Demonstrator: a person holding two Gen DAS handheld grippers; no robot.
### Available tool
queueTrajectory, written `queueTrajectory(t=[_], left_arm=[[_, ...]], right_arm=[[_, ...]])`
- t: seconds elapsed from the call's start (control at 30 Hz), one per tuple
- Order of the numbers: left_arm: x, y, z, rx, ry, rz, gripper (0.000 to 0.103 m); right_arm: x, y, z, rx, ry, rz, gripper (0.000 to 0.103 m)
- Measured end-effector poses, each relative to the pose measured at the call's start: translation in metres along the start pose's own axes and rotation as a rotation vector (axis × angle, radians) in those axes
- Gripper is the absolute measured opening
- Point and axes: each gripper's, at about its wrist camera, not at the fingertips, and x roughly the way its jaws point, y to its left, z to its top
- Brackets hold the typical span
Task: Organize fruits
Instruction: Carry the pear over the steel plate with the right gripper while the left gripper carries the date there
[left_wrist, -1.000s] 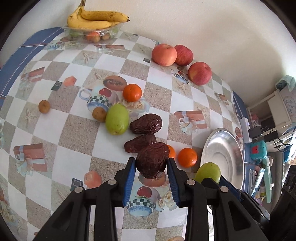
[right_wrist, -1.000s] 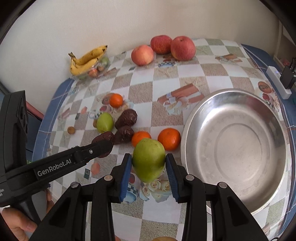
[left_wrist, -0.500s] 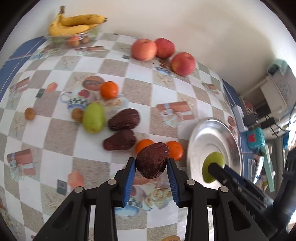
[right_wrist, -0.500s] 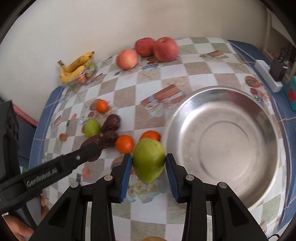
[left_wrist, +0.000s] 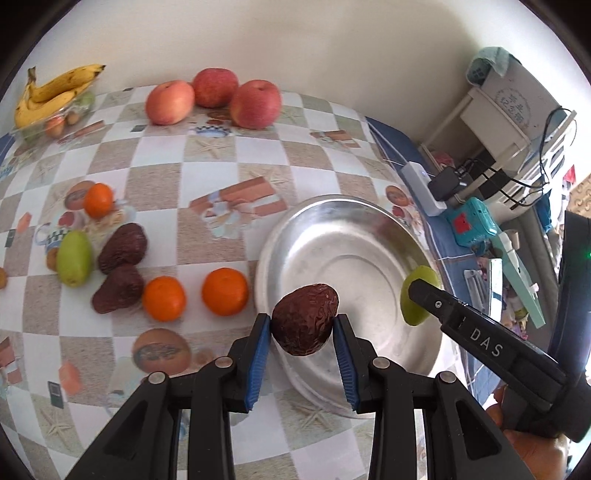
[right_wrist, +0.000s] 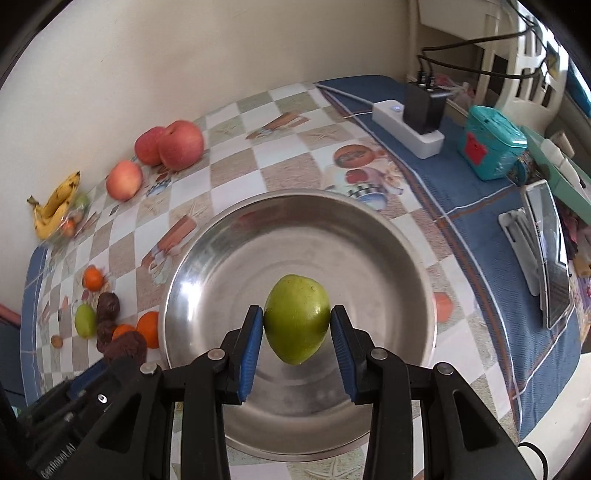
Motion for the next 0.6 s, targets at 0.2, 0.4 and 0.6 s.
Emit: queueTrajectory(t=[0.2,0.4,0.6], left_arm=[[0.014,-0.016,-0.004,0.068,0.023,0.015,0.037],[0.017,-0.014,-0.006,0.058,0.043,0.002,0.038],[0.016,-0.015,-0.006,0.066,0.04,0.0,0.039]], right_arm=[[0.001,-0.004,0.001,0.004,0.003,-0.004,0.039],[0.006,-0.003,-0.001,-0.008,0.021,-0.004,0.04],[0.007,-0.003,-0.001,-0.017,0.027,-0.003,0.04]])
